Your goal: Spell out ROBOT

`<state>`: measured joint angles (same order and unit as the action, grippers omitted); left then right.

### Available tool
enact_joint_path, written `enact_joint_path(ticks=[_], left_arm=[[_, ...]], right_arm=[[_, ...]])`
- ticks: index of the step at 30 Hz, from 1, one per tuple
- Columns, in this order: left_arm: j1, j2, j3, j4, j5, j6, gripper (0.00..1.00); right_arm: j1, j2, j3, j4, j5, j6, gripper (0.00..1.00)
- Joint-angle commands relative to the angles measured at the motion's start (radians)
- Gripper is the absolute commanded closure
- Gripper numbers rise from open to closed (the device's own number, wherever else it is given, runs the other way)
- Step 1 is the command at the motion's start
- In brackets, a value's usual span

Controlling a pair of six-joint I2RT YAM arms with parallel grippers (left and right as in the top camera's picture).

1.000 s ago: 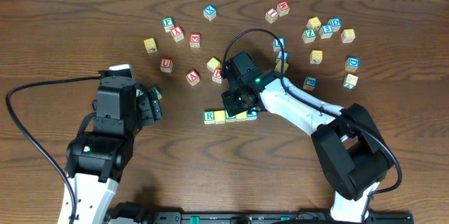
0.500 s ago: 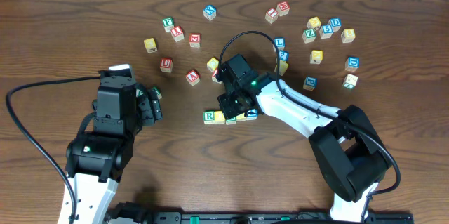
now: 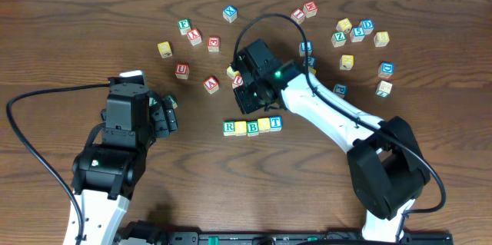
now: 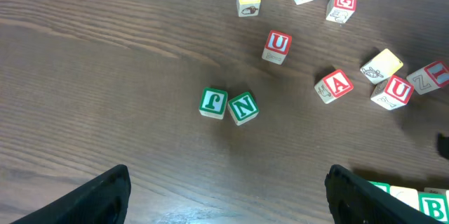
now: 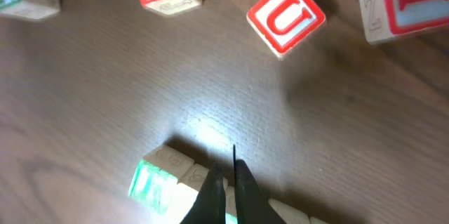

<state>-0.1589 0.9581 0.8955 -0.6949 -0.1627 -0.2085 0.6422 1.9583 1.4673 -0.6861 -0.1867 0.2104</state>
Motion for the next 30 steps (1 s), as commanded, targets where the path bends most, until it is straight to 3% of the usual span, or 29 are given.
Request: enact_joint_path(ticks=[1, 6, 14, 22, 30], left_arm=[[0.005, -0.005, 0.026, -0.002, 0.002, 0.012, 0.13], [0.005, -0.005, 0.026, -0.001, 0.002, 0.012, 0.13], [0.005, -0.005, 0.026, -0.003, 0.002, 0.013, 0.13], [0.005, -0.005, 0.026, -0.012, 0.002, 0.012, 0.13], [0.005, -0.005, 0.026, -0.011, 0.002, 0.012, 0.13]], right_arm=[[-0.006, 0.011, 0.084, -0.096, 0.004, -0.033, 0.99], [0.000, -0.002, 0.101, -0.276, 0.000, -0.034, 0.99], [0.051, -0.038, 0.095, -0.336, 0.000, -0.059, 0.98], [0.097, -0.218, -0.044, -0.265, 0.039, -0.023, 0.98], [0.099, -0.230, -0.254, -0.089, 0.037, 0.067, 0.98]])
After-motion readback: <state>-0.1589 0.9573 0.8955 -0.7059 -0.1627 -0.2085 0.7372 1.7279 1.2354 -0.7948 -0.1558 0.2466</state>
